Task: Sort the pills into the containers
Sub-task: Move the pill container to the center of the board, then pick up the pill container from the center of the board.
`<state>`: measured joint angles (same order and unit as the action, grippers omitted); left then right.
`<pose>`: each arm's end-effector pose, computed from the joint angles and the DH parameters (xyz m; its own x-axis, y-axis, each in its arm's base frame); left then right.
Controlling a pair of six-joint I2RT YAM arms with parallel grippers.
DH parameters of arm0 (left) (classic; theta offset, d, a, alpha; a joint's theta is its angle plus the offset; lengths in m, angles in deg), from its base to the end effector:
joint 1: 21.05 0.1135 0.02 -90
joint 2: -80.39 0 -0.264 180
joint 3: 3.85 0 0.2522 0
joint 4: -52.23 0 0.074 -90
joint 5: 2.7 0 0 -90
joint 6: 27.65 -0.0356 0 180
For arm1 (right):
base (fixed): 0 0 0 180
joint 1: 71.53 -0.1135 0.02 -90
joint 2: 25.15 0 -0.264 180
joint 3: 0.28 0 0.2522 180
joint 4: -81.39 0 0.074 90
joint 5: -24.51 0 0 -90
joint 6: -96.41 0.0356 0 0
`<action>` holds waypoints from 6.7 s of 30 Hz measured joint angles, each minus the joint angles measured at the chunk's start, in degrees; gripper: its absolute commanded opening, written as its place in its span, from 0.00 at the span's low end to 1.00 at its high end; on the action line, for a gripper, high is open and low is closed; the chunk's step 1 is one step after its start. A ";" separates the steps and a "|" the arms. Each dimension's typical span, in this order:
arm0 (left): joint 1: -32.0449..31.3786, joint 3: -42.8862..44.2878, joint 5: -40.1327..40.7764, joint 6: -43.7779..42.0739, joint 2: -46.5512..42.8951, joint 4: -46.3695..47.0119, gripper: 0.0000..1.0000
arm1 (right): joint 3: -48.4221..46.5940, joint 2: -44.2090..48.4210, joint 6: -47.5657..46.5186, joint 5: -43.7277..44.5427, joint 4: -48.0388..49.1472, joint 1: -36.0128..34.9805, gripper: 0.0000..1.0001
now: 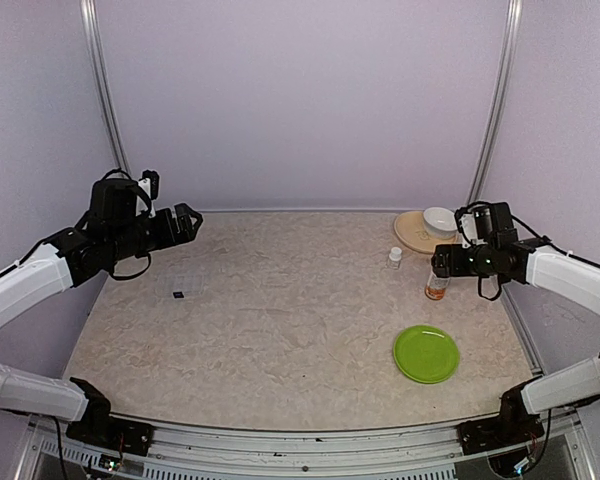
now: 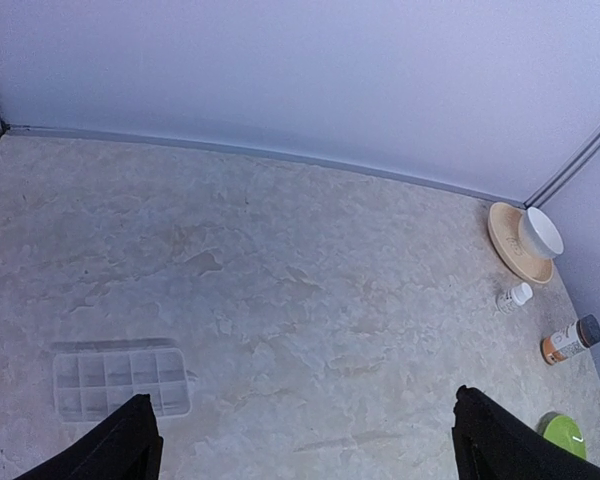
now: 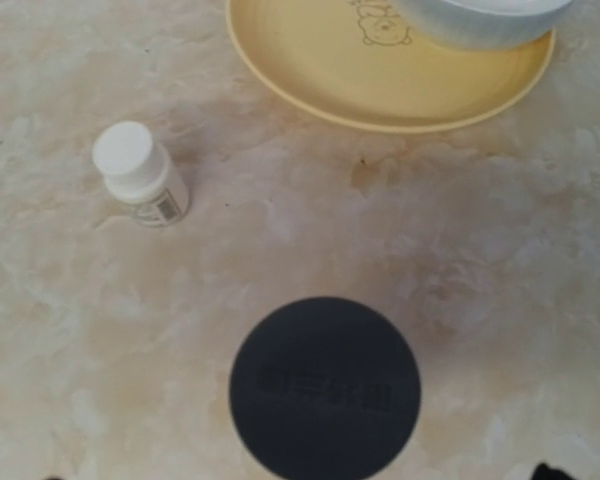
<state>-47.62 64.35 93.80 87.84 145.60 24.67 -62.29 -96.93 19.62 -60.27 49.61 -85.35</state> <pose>0.2349 -0.1130 0.3209 -0.4873 -0.2344 -0.8412 0.1580 0.9237 -0.3489 0.2609 0.0609 0.2489 -0.6663 0.0705 -0.7424 -0.0200 0.9935 0.1123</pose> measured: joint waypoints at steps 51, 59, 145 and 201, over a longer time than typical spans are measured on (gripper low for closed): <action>15.15 -0.74 8.48 9.25 37.83 10.91 0.74 | 2.47 2.78 -0.48 -0.52 2.03 -1.40 1.00; 9.99 -1.09 5.66 8.66 38.71 13.77 0.73 | 2.32 3.13 -0.48 -0.79 1.11 -2.97 1.00; -17.09 -5.49 -4.31 3.10 27.02 16.26 0.99 | -24.44 -40.85 -49.11 -33.66 9.55 -23.34 1.00; -11.85 -14.14 -13.00 0.76 18.78 23.12 0.99 | -29.86 -43.60 -44.06 -41.62 2.21 -22.05 0.66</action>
<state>-59.46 50.21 80.79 88.61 164.37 47.79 -92.15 -140.54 -24.44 -101.89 51.82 -107.41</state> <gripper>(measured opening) 0.988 0.692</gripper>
